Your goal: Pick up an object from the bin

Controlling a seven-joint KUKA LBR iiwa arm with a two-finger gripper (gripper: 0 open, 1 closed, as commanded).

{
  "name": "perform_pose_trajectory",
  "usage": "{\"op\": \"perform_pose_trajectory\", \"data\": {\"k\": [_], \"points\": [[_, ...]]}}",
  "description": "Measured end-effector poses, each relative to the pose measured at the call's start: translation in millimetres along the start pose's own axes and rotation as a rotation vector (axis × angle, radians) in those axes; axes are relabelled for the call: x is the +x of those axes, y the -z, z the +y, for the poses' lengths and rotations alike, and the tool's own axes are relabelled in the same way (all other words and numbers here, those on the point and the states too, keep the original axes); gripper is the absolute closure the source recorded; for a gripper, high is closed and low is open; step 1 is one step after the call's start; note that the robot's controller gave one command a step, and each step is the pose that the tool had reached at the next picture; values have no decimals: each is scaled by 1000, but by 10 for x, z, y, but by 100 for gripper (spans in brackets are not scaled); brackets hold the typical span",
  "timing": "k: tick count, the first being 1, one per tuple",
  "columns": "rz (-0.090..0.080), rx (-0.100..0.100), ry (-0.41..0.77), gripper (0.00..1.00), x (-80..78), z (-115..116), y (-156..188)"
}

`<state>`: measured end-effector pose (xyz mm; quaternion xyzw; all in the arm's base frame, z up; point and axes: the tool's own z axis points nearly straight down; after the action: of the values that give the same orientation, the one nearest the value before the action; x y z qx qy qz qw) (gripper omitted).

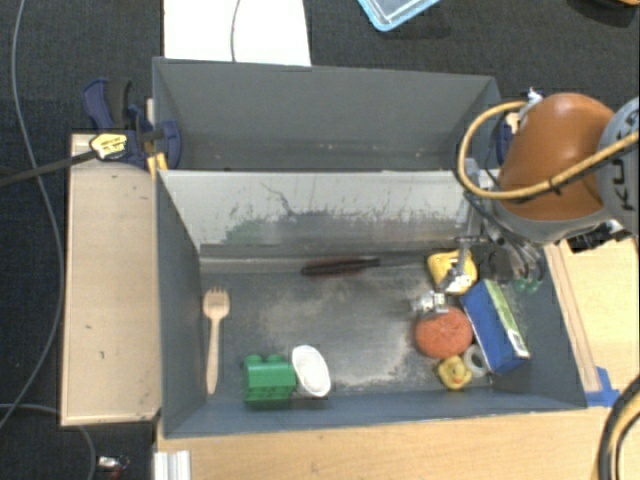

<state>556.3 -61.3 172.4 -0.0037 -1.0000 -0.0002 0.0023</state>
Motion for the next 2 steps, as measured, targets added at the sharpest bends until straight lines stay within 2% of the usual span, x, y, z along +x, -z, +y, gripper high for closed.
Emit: {"op": "perform_pose_trajectory", "data": {"k": [1, 2], "points": [[-8, 1, 2, 0, -18, 2, 38], [-14, 2, 90, 0, 290, -56, -194]]}}
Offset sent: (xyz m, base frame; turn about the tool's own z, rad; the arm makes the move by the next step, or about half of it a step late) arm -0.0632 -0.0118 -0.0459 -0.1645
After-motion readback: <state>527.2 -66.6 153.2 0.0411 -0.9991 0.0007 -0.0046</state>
